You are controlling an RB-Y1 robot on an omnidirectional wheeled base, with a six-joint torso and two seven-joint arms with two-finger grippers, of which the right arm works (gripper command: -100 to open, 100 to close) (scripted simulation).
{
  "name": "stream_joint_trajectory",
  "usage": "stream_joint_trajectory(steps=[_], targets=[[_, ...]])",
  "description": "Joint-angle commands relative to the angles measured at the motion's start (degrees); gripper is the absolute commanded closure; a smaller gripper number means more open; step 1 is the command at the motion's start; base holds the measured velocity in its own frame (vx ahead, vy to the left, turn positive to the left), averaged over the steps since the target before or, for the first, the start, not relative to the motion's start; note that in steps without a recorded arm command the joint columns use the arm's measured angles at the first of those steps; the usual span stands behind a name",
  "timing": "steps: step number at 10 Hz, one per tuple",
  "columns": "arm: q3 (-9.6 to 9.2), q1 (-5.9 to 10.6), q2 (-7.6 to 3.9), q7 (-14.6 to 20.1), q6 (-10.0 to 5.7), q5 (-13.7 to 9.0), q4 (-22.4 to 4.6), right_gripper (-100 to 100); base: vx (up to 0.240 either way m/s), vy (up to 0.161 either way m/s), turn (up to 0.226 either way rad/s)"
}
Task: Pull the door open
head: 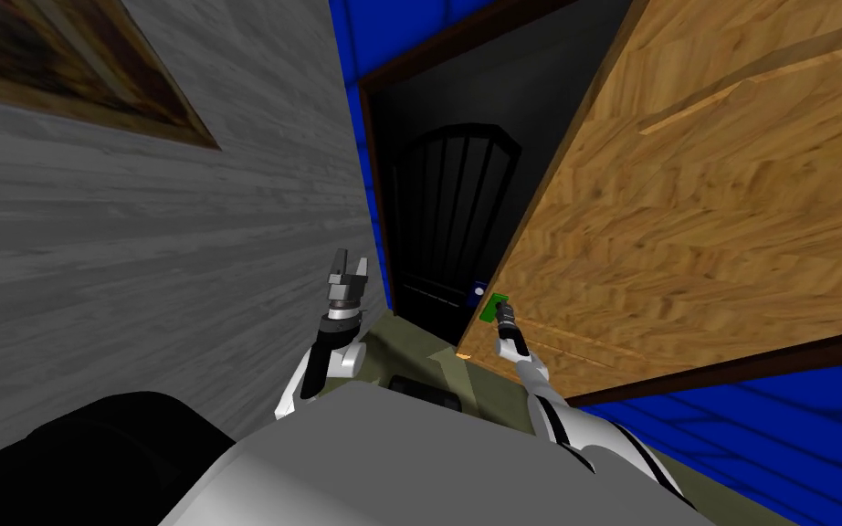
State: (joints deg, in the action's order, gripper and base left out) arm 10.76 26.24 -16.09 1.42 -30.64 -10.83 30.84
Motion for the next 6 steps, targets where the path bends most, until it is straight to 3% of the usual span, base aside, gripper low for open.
stream_joint_trajectory(steps=[1,6], targets=[[0.29,0.22,-0.96,0.5,-0.93,-0.1,-2.6,100,-0.095,-0.043,0.007],[0.32,0.02,-1.15,0.6,-0.92,-0.2,-2.7,100,-0.018,-0.014,-0.035]])
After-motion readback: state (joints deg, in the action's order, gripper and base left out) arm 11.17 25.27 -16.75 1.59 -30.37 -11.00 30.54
